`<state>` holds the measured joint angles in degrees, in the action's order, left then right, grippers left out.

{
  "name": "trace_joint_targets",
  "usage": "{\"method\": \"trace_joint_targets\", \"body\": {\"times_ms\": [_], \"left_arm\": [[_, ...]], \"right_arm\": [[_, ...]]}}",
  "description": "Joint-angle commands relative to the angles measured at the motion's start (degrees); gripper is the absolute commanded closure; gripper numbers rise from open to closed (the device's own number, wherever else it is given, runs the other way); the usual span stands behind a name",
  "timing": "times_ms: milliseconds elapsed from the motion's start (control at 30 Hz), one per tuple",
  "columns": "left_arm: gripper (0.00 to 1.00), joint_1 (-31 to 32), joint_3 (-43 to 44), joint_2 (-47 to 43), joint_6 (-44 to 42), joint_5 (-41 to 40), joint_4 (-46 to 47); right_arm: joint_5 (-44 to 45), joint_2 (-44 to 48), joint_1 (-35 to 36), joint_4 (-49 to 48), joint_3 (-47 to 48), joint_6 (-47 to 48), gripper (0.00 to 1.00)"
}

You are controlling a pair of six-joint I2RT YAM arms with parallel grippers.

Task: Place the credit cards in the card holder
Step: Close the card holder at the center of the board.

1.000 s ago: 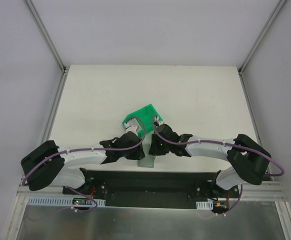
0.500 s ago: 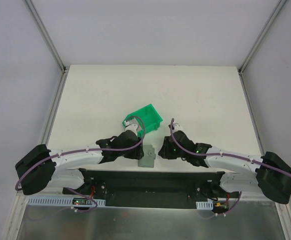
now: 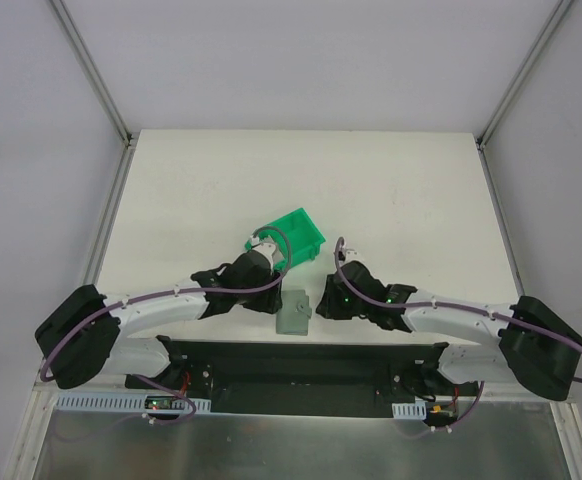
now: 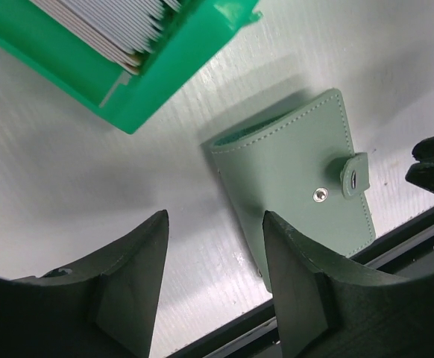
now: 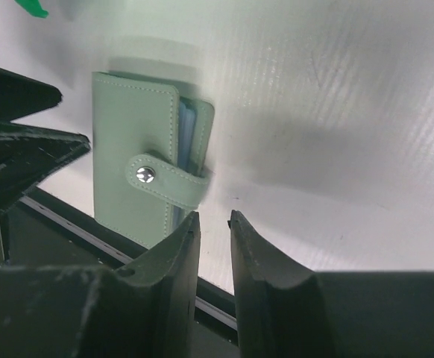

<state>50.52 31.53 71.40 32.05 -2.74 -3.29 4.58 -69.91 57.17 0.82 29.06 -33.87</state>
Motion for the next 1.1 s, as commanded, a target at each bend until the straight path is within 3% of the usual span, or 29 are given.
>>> {"method": "trace_joint_targets", "body": {"times_ms": [0,500,1067], "left_arm": [[0.48,-0.42,1.61,1.55,-2.35,4.85,1.97],[0.51,-0.34,1.08,5.60,-1.82,6.26,2.94],[0.52,-0.25,0.46,5.42,-2.17,6.79,4.78]], "right_arm": [[-2.64,-2.15,-0.13,-3.10,3.81,0.38,0.75],[-8.18,-10.95,0.14,-4.77,9.96,2.23,0.78],[-9.24,-12.97,-1.35,-3.63,11.28,4.25,0.80]]}}
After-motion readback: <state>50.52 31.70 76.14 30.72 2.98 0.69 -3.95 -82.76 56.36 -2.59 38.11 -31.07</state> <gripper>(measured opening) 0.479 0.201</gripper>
